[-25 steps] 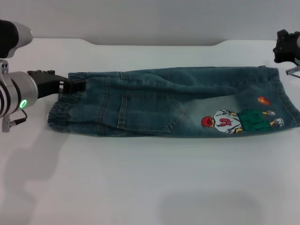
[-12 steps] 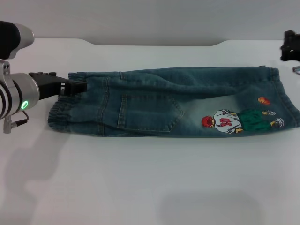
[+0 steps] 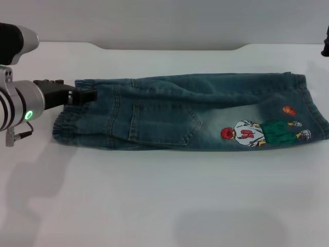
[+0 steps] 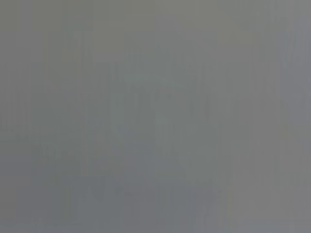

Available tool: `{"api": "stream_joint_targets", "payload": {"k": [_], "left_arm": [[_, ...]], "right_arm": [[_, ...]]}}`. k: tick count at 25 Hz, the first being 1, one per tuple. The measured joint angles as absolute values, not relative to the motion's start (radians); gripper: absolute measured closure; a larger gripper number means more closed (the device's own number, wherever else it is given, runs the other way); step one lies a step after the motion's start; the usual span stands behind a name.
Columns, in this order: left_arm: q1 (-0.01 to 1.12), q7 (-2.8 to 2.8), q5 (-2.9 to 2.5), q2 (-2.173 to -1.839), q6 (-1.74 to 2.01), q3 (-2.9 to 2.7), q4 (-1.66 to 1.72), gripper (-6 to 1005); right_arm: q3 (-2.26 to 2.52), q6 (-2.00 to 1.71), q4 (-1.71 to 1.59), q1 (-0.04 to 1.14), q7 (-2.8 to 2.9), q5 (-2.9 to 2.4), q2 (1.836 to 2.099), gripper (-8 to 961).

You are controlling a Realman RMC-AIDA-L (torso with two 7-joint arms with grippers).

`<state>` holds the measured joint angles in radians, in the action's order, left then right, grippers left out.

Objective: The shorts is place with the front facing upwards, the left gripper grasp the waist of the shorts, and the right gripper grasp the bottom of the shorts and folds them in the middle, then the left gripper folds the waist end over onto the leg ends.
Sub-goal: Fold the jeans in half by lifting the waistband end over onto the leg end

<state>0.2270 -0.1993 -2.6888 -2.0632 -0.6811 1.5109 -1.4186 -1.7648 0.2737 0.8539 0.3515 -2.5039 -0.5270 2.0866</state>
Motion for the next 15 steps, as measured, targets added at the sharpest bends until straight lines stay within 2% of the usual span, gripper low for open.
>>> {"api": "stream_joint_targets", "payload": {"k": [4,9,12,15], "left_arm": [[0.235,-0.197,-2.671,-2.063,-0.681,1.511,-1.412,198],[0.245,-0.196,-2.663,-2.063,-0.682,1.511,-1.406,200],[0.250,-0.196,-2.662,-2.063,-0.683,1.511,-1.404,202],[0.260,-0.196,-2.661,-2.063,-0.686,1.511,-1.392,204]], "right_arm": [[-1.778,0.184,0.786,0.416,-2.520,-0.514,2.084,954],[-1.783,-0.104,0.764,0.491,-2.507,-0.556,2.082,954],[-1.808,-0.092,0.761,0.489,-2.507,-0.582,2.085,954],[-1.825,0.070,0.756,0.456,-2.530,-0.583,2.085,954]]}}
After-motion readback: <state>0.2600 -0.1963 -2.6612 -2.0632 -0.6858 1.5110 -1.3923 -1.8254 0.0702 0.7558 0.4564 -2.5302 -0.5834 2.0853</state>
